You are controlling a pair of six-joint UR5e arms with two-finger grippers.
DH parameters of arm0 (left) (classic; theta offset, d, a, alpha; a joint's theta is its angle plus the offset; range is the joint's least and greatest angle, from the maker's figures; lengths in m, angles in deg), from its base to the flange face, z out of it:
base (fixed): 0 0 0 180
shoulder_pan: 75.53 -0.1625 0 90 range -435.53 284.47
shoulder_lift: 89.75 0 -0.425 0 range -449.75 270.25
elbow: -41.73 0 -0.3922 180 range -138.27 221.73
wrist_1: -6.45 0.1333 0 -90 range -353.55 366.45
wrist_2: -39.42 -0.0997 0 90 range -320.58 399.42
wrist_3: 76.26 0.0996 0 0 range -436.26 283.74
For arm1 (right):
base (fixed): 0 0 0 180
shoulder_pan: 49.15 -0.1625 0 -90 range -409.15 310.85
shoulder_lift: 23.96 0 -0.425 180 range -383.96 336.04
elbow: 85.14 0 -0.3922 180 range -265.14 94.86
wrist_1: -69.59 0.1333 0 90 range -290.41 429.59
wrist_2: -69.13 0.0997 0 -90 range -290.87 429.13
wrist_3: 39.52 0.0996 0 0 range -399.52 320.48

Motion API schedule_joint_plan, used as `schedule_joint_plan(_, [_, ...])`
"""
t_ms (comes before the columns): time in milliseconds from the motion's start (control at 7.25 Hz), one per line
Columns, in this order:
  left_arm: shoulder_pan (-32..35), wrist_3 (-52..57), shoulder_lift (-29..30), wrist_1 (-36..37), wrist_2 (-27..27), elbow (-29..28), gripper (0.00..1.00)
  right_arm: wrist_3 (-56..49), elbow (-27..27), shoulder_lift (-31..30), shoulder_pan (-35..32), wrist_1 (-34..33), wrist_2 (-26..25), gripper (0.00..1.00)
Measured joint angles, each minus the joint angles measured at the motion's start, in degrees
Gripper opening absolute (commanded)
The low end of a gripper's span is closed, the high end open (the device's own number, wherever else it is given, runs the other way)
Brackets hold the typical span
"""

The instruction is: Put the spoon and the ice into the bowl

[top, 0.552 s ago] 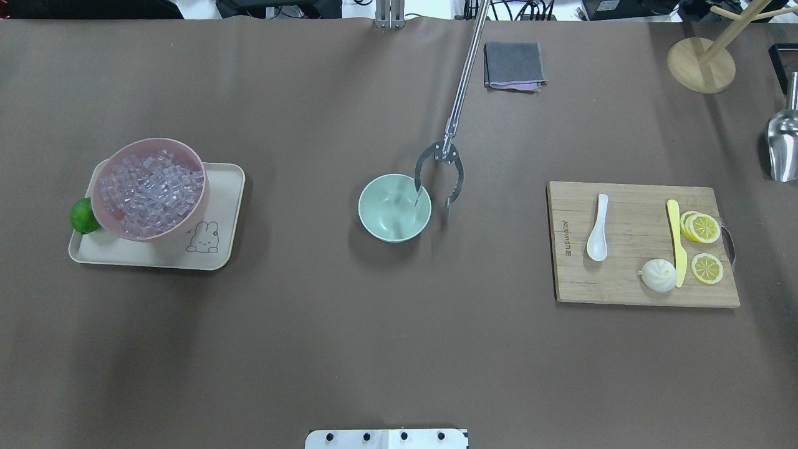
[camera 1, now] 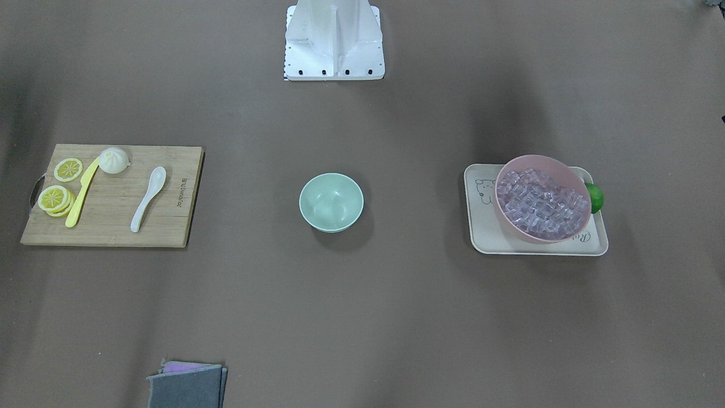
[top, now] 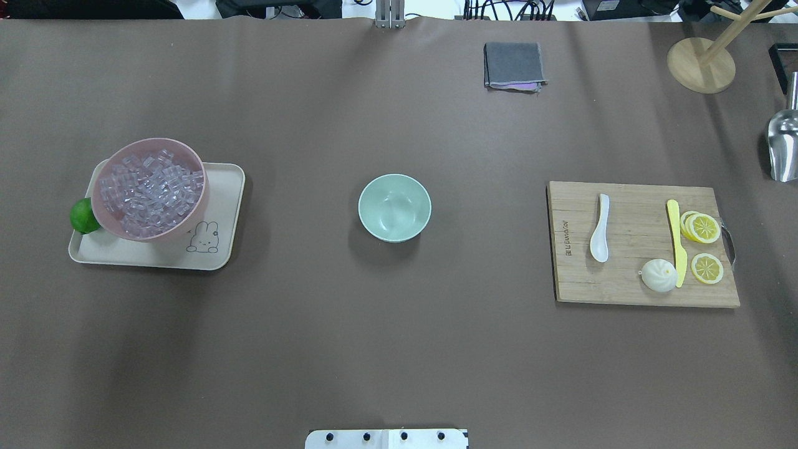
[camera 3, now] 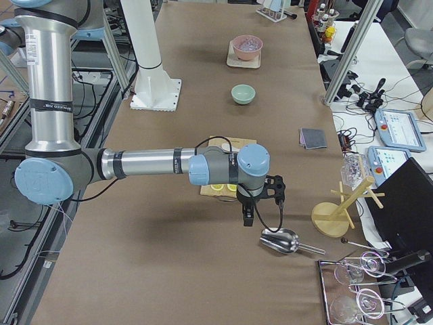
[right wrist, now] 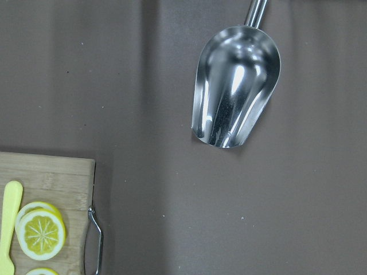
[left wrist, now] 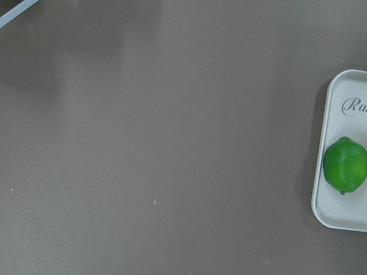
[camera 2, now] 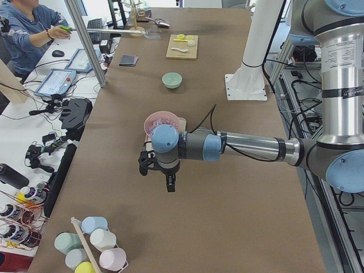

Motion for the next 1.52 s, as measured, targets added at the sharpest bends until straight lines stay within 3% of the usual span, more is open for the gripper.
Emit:
schedule_joint_plan(1241, [0.02, -2.53, 1.65, -0.48, 0.03, 1.96, 0.98, 0.47, 3.36, -1.3, 0.08, 7.82, 2.09, 1.0])
schedule_joint_plan(1517, [0.02, -3.14, 1.56, -3.18, 0.1, 2.22, 0.98, 0.54, 3.91, -3.64, 0.07, 14.28, 2.5, 1.0])
